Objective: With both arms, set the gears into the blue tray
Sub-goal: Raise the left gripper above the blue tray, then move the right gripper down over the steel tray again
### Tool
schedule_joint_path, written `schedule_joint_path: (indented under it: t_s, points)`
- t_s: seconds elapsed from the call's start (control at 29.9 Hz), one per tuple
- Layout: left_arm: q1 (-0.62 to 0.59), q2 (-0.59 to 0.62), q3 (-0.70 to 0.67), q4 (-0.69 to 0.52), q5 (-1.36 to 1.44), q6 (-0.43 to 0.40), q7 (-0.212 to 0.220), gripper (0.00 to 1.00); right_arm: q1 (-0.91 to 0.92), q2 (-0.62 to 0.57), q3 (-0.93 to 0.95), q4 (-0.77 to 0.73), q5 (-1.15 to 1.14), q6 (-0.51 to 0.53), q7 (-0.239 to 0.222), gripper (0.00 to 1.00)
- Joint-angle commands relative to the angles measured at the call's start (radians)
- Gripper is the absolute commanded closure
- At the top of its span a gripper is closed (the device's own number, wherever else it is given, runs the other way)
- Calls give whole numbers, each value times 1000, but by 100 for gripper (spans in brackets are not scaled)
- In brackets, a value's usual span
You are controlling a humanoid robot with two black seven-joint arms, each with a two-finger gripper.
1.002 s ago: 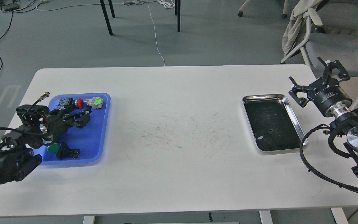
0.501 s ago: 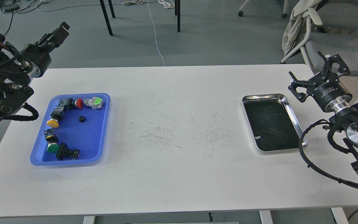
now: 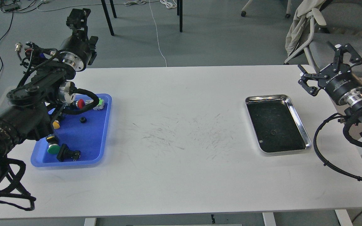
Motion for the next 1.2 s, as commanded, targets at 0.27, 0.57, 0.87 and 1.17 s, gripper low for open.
schedule_joint_path:
  t_s: [0.27, 0.57, 0.87, 1.17]
  points:
    - [28, -105, -133, 284, -60, -377, 30, 2, 203, -345, -422, 314, -216, -53, -30, 3]
    - [51, -114, -116, 283, -76, -377, 7, 2, 381, -562, -747, 542, -780, -50, -167, 2]
    - [46, -114, -118, 278, -76, -377, 6, 2, 477, -319, -971, 301, -972, -56, -181, 2]
    - [51, -108, -116, 276, -76, -377, 4, 2, 523, -76, -1126, 126, -1017, -56, -175, 2]
